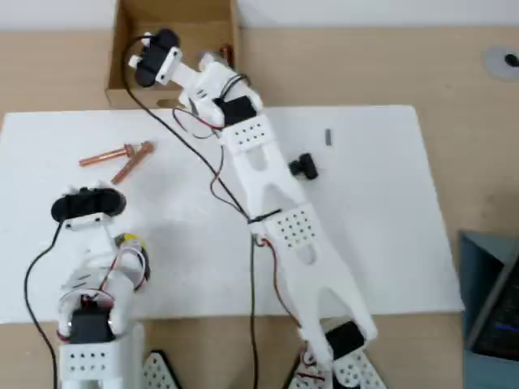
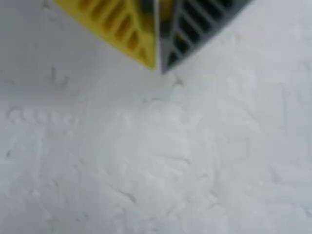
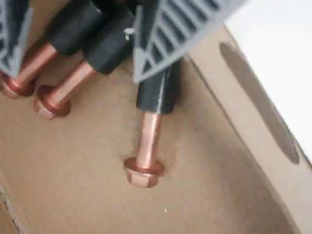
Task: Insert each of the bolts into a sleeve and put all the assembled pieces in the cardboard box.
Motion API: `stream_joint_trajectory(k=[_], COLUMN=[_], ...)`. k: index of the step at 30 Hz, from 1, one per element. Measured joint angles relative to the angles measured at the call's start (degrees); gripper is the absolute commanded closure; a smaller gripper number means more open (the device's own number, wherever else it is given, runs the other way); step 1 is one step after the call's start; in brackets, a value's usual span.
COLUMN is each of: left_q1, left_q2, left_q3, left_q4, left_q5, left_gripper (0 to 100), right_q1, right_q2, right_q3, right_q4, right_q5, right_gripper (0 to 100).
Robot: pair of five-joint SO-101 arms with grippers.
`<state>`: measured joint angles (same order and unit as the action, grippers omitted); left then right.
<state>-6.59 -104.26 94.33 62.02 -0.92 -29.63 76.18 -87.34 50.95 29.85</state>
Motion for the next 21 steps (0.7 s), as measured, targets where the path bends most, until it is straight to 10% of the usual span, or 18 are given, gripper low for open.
stream_joint_trajectory(k=[21], left_q1=[0.00], left_q2=[0.00], left_q3=[0.00], left_q4=[0.00], left_q5=[0.00], left_gripper=[100], right_q1=[0.00], right_q2=[-9.32], right_q3=[-5.27], right_q4=[21.71], right_q5=[-11.25], right_gripper=[98.9])
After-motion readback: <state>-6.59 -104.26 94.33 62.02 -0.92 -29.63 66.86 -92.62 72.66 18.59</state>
